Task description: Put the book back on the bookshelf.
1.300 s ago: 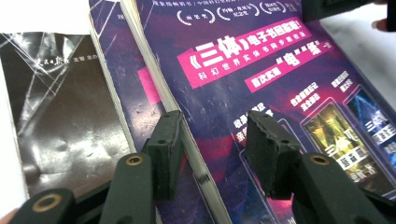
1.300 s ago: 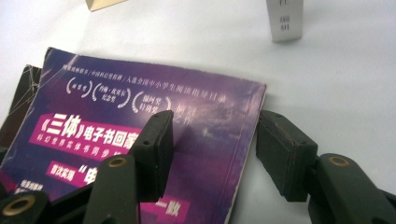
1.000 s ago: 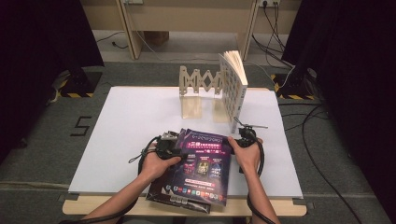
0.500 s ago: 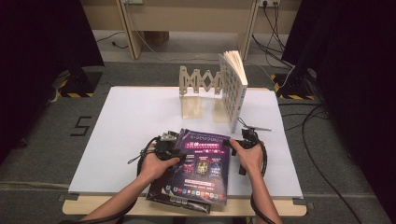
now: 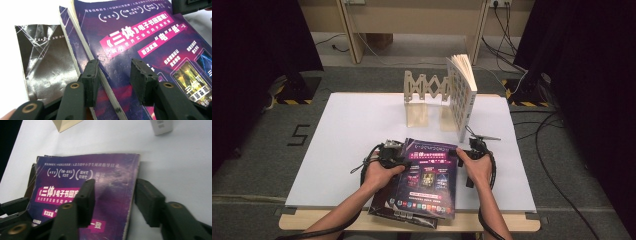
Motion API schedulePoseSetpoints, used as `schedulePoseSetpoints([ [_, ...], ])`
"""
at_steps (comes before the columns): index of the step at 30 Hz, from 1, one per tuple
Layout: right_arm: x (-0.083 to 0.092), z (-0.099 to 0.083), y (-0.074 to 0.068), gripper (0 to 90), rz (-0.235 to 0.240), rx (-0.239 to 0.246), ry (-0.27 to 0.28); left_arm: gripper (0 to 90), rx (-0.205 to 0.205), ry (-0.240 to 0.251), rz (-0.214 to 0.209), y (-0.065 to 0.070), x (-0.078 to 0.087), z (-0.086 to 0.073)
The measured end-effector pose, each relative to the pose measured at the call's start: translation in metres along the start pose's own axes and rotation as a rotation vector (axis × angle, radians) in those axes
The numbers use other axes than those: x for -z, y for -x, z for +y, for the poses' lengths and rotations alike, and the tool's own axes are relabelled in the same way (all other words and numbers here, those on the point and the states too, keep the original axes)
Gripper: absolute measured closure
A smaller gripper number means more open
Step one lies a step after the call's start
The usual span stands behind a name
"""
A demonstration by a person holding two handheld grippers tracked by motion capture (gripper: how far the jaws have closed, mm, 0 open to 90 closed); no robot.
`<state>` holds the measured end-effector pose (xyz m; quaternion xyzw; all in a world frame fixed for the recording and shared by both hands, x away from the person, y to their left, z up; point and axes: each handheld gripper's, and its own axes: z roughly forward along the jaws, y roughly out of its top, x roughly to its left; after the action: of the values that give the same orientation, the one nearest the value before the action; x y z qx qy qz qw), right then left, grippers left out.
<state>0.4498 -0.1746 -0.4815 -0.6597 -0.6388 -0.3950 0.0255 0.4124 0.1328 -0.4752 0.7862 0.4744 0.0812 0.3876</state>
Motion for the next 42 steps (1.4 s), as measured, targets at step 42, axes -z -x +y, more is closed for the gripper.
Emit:
schedulePoseSetpoints([
  [42,0.013,0.002,-0.001,68.9,0.127,-0.002,-0.024,59.8,-0.028,-0.003,0.013,-0.001,0.002,0.001],
])
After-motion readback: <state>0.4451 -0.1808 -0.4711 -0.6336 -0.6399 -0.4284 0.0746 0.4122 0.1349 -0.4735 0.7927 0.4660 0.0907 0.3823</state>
